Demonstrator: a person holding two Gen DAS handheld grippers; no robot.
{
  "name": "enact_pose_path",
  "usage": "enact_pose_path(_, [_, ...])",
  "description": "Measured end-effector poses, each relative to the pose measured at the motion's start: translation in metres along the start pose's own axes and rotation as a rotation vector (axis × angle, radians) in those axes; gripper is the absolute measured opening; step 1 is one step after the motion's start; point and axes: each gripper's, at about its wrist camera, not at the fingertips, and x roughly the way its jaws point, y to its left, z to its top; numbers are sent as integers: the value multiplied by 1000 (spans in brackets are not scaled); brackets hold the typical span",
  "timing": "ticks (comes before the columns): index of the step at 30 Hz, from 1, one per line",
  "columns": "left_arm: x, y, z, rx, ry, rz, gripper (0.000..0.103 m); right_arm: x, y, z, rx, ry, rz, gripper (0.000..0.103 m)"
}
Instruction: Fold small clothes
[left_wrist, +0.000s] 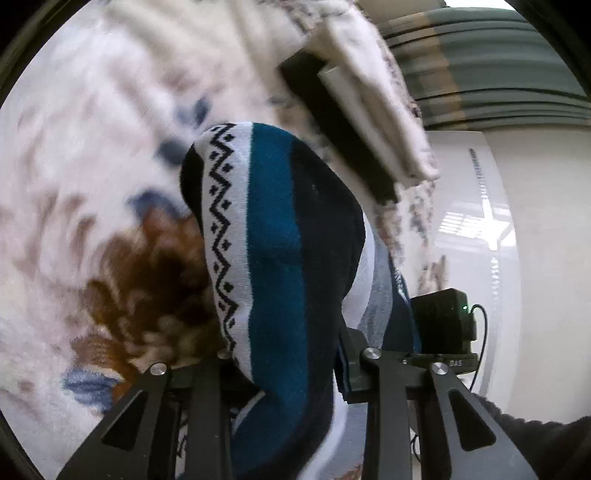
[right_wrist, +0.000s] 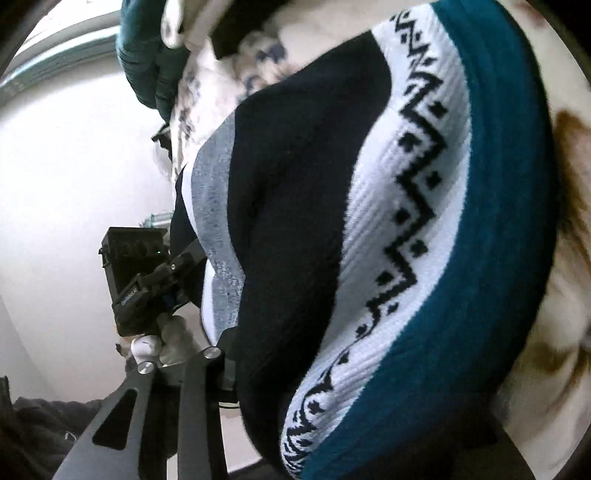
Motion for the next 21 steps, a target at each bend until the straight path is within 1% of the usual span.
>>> enact_pose_path(2, [-10,-20,12,16,2,-13,27,-13,14,-4,2,-35,11,39])
enact_pose_path(5, [-22,-63,42,81,-1,-13,27,-38,40,-2,-11,-96,19,39])
enact_pose_path(8, [-29,-104,84,128,-10,-22,27,-70,73,13,-36,-155,14,39])
enact_pose_path(10, [-26,-129,116,165,-16,-22,27,-94,96,33,-59,-196,-2,39])
enact_pose_path(12, [-19,-152,155,208,-25,-13,27,-115,116,61,-81,-235,-31,39])
enact_pose_path(13, [-11,-164,183,229,-28,-8,28,-124,123,75,-89,-252,-45,39])
enact_pose_path(15, [-4,-165,213,248,-33,1,28,-139,133,108,-95,-283,-60,39])
enact_pose_path(17, [18,-169,252,270,-38,36,28,-152,135,152,-83,-314,-78,39])
enact_pose_path(18, [24,-164,266,274,-35,53,28,-158,136,166,-84,-322,-94,39])
enact_pose_path(20, [45,-157,290,275,-22,75,28,-162,131,194,-77,-327,-119,39])
enact_pose_path(21, [58,-152,303,272,-1,100,28,-162,125,215,-59,-330,-137,39])
